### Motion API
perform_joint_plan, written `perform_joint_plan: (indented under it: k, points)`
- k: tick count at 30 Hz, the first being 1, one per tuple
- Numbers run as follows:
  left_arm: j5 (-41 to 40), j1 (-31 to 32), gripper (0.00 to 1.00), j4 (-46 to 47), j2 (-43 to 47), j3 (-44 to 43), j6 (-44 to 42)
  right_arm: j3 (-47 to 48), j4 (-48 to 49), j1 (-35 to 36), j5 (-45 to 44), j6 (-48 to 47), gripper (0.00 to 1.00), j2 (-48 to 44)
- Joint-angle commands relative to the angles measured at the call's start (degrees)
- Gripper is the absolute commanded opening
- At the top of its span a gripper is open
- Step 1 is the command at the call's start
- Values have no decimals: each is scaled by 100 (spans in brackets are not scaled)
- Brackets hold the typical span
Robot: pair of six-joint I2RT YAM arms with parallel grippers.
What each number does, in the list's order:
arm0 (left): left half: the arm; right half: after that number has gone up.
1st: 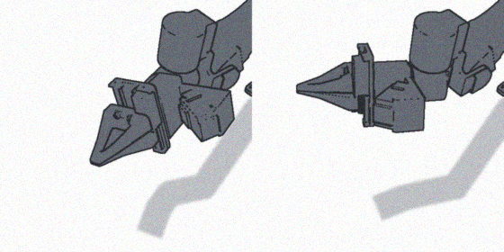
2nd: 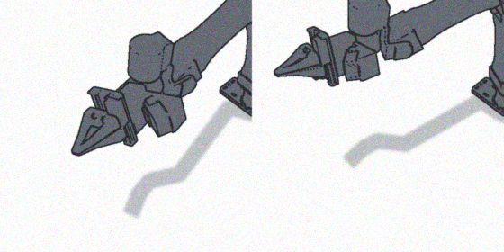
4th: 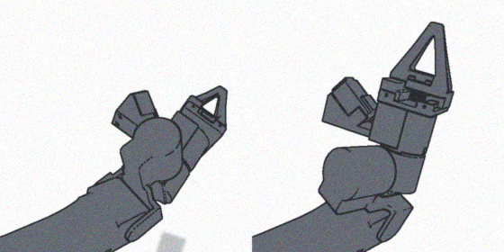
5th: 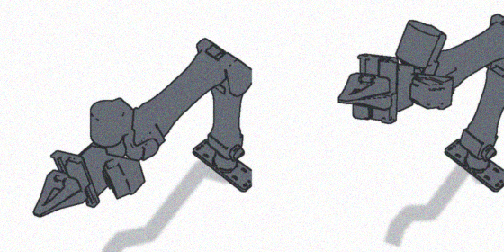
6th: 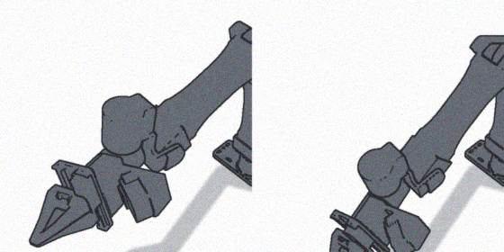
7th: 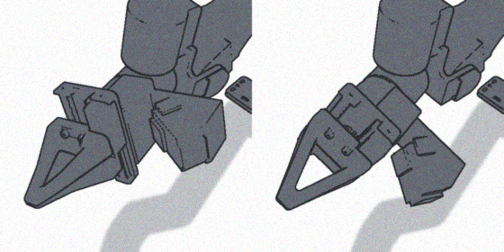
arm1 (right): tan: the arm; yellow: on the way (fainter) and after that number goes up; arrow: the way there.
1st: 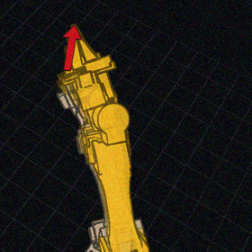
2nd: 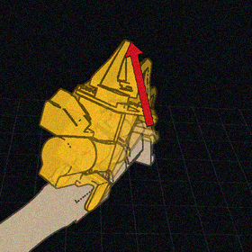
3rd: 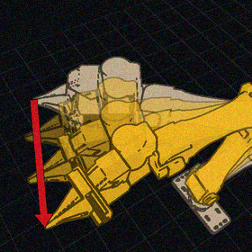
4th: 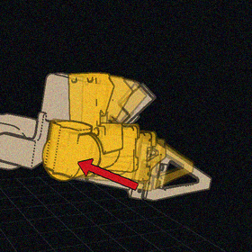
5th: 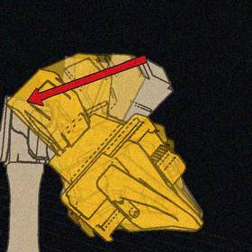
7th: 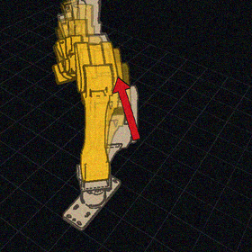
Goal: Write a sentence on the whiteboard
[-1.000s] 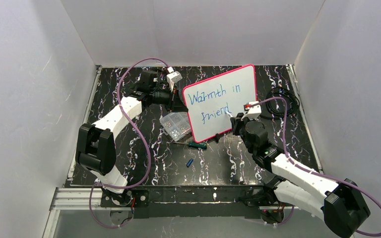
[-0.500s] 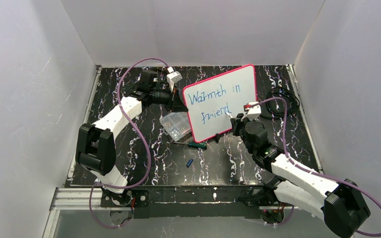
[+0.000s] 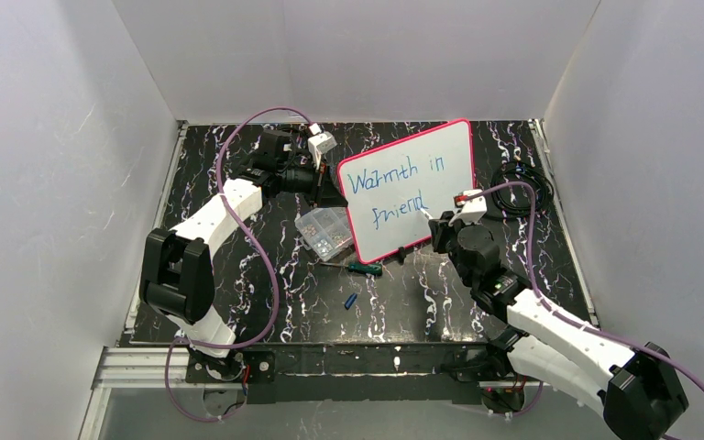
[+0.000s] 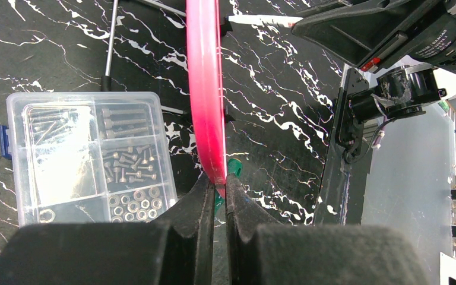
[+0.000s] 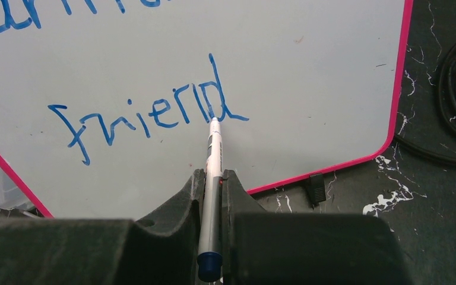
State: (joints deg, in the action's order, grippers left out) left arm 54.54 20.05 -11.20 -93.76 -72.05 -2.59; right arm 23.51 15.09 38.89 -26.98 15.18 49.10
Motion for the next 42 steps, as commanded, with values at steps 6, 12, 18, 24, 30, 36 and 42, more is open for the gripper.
perform_joint_plan:
  k: [6,12,18,24,30,36,42]
  points:
    - [329,48,0,-84,402,-224,-96,245,-22,-355,310,-215,1,-140]
    - [329,51,0,-75,419,-215,-100,260,90,-1336,1250,-181,1,-129]
    - [320,55,0,-78,421,-222,-109,265,153,-1683,1739,-191,1,-174]
    - [320,46,0,-84,400,-230,-97,218,450,-1692,1936,-109,1,-11]
    - [320,48,0,-84,408,-225,-109,215,790,-1692,1939,-51,1,81]
    - [327,51,0,-84,393,-225,-104,286,975,-1692,1975,-50,1,235]
    - [320,46,0,-84,382,-230,-103,345,1085,-1692,2067,-59,1,455]
